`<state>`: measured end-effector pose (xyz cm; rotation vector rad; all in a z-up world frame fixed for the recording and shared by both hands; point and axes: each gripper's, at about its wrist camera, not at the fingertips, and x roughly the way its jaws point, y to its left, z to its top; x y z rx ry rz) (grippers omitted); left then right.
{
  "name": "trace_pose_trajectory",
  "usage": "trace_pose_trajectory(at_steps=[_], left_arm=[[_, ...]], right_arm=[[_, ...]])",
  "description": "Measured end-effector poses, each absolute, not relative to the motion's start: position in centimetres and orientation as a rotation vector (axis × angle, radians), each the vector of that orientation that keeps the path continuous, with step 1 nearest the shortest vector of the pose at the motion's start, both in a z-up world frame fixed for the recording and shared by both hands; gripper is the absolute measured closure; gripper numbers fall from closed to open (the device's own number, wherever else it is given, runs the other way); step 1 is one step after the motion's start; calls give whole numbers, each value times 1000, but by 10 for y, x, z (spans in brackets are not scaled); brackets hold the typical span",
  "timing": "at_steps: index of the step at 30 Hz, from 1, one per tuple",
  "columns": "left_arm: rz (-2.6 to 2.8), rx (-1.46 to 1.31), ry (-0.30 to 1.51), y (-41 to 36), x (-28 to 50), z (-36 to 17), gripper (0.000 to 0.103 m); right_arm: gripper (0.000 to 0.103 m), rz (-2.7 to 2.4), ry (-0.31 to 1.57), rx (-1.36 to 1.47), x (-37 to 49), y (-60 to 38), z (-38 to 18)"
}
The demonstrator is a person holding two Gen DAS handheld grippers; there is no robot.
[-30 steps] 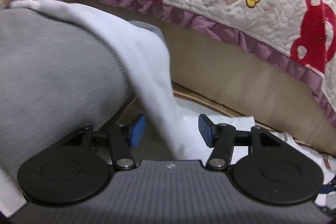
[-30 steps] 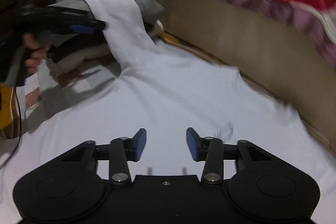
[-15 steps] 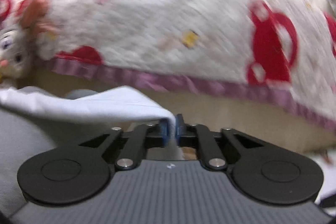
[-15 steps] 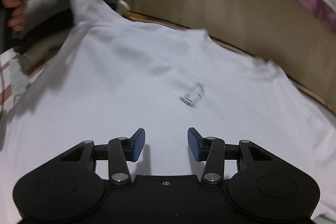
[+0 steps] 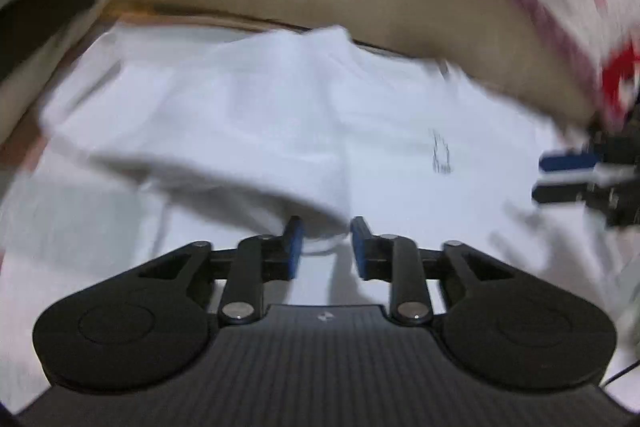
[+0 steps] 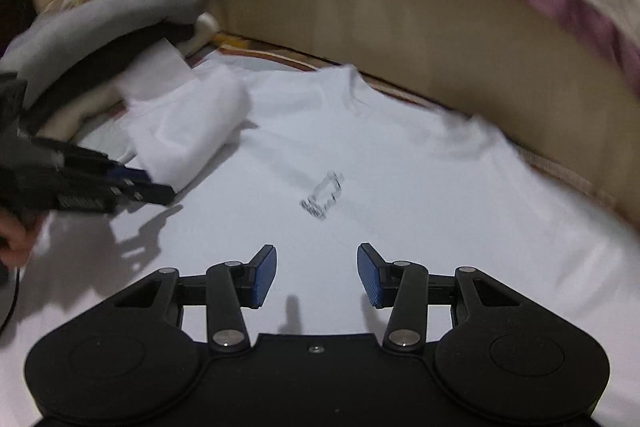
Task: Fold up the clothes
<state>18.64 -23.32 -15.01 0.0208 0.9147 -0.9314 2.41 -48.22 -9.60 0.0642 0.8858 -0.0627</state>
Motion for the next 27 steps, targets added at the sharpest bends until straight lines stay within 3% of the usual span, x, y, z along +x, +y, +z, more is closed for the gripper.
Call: trace_pose_trajectory(at_steps=[2, 7, 14, 20, 22, 27], left_arm=[[-912, -101, 912, -209, 195, -139, 60], [-775, -299, 873, -171, 233, -142, 54], [-711, -253, 908, -174, 257, -162, 55], [-682, -469, 947, -182, 292, -174, 52], [-632, -470, 951, -186, 298, -177, 47], [-596, -421, 902, -197, 295, -185, 47]], right_arm=[[53, -5, 939, 20, 41, -473, -75], [50, 162, 1049, -153, 96, -435, -18], [48, 240, 1174, -244, 133, -411, -25], [48, 164, 1047, -137, 100, -436, -40], [48, 118, 984, -105, 84, -449, -51], [48, -25, 901, 30, 49, -483, -75]])
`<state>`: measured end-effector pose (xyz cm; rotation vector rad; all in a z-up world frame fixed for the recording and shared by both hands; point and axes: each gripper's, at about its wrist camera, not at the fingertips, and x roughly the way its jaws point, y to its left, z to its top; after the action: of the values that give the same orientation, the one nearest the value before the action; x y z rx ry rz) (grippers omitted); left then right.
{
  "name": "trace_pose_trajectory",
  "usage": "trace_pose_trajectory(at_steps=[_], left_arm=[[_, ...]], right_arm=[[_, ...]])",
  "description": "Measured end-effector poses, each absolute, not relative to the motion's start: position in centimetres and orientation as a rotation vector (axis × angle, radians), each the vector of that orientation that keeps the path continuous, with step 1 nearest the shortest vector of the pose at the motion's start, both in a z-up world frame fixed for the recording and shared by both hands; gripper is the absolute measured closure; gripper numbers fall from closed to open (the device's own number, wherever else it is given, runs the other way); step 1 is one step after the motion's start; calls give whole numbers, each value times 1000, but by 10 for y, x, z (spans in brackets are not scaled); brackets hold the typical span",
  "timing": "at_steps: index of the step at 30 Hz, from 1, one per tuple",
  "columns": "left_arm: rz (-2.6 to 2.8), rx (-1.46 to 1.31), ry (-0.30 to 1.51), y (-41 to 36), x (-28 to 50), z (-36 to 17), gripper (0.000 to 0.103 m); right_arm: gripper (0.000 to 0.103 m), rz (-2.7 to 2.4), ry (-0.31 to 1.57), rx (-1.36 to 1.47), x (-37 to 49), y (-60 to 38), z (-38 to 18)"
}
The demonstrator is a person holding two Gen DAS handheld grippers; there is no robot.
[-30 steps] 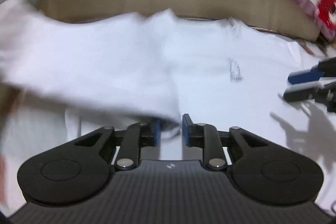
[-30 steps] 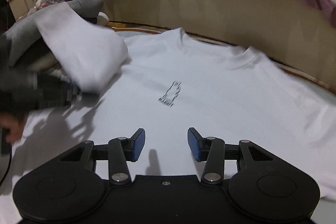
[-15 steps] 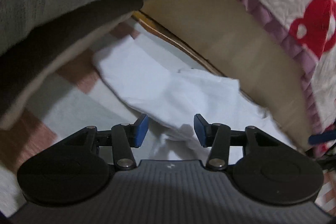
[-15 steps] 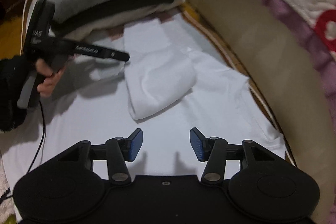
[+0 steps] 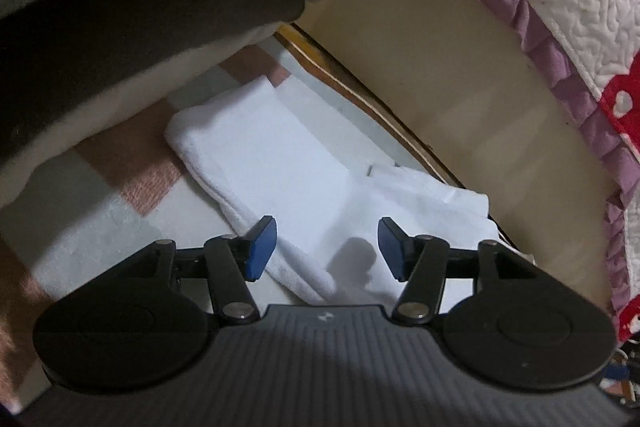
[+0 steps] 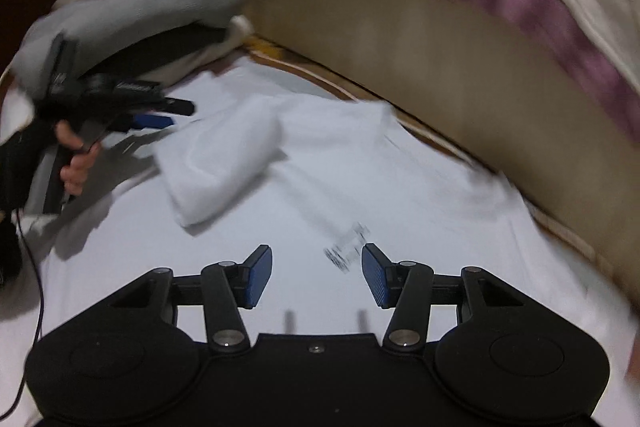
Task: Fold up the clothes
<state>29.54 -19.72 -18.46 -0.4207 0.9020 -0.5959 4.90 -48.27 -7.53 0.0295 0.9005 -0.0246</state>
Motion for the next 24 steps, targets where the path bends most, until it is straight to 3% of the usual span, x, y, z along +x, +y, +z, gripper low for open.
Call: trace_pose_trajectory(at_steps=[5, 16, 17, 21, 24], left_arm=[[-538, -476, 880, -190, 293, -188, 50], [-458, -643, 1009, -179, 290, -186, 50], [-446, -656, 1046, -177, 288, -184, 44], [-464, -728, 1188, -172, 283, -185, 39], [-493, -794, 1168, -176, 285, -194, 39]], right_arm=[[48, -69, 942, 4, 38, -492, -85], [48, -87, 967, 14, 34, -492, -101], [48, -100, 969, 24, 31, -494, -103], [48, -129, 957, 86, 21, -499, -105], [48, -113, 930, 111, 19, -497, -102]])
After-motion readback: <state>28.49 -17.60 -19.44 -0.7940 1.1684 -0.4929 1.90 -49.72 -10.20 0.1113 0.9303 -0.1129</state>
